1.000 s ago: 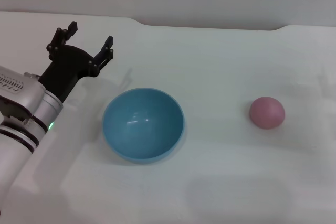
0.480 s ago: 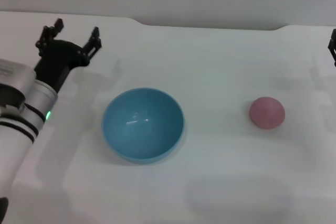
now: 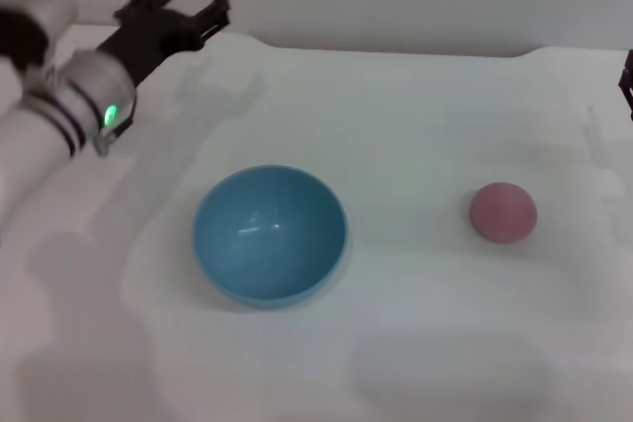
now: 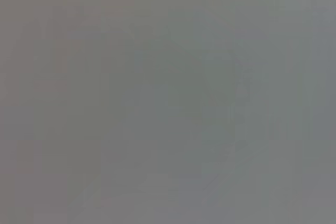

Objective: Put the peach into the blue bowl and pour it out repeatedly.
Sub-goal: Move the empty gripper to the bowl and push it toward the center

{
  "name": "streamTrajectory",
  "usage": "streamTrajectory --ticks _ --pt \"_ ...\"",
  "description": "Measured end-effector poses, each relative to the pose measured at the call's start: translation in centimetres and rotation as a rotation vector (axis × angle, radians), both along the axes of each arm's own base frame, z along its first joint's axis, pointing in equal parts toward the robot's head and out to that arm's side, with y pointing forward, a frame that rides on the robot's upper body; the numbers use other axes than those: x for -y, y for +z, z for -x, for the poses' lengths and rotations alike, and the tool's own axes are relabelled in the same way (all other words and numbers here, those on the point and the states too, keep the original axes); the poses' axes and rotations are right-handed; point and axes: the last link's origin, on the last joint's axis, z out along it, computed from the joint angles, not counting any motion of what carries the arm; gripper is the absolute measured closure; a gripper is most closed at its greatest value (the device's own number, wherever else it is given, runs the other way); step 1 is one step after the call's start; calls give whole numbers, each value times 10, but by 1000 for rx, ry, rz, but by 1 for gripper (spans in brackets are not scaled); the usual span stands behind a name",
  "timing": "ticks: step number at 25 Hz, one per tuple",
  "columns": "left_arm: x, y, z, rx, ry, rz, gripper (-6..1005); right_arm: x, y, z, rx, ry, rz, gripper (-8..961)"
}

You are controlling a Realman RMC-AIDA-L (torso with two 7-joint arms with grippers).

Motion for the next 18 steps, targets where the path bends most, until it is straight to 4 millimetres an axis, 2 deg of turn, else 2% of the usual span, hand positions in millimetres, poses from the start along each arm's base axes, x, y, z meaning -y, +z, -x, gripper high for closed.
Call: streamTrajectory --ticks 4,6,8,11,18 --pt "-21 7 -18 -47 36 216 154 0 0 0 -1 -1 0 300" --pt "-23 13 -28 -69 46 271 154 0 0 0 -1 -1 1 300" --pt "-15 28 -43 -69 58 339 154 -1 0 1 1 0 -1 300" --pt "-6 38 -51 -88 78 412 153 -1 0 1 1 1 -1 300" --pt "26 63 -47 -180 340 663 153 -4 -1 0 6 -9 11 301"
